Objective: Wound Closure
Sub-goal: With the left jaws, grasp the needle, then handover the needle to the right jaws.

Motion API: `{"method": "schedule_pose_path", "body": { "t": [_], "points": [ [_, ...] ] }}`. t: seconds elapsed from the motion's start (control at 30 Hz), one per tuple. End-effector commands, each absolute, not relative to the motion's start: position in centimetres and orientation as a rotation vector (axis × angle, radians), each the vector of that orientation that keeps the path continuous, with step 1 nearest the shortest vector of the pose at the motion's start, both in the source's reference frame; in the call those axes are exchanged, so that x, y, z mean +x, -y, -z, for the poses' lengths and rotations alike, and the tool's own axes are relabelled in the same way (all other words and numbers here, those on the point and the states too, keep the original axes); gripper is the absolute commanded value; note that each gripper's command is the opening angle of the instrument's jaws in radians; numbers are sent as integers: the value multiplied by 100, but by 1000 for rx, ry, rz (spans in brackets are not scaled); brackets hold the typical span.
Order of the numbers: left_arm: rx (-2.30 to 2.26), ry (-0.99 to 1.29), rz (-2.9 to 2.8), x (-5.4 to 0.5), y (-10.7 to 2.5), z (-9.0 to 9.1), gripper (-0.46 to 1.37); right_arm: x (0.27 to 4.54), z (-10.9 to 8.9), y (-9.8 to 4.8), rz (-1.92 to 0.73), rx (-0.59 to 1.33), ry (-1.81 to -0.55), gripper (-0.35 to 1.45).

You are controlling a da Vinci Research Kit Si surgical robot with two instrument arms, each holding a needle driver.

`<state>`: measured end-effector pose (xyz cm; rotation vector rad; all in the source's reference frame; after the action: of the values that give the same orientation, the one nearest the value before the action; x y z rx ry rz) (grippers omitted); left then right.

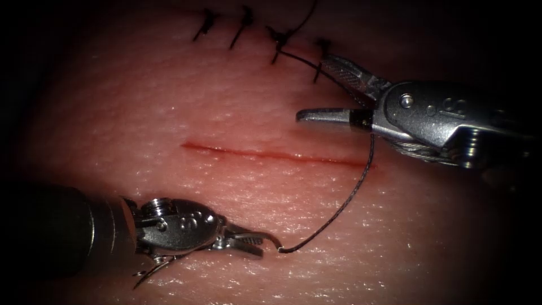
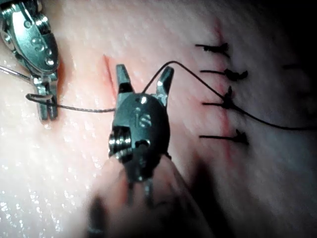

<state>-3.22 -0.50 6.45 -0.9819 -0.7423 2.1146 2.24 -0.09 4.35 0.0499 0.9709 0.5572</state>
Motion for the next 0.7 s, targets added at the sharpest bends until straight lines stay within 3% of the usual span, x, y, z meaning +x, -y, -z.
{"method": "schedule_pose_path", "body": {
  "t": [0.03, 0.7],
  "points": [
    [-978, 733, -2105, -320, 47, -641, -35, 224, -435, 9, -553, 56, -973, 123],
    [-932, 726, -1812, -283, 32, -627, -35, 202, -421, 8, -542, 78, -1018, 125]
  ]
}}
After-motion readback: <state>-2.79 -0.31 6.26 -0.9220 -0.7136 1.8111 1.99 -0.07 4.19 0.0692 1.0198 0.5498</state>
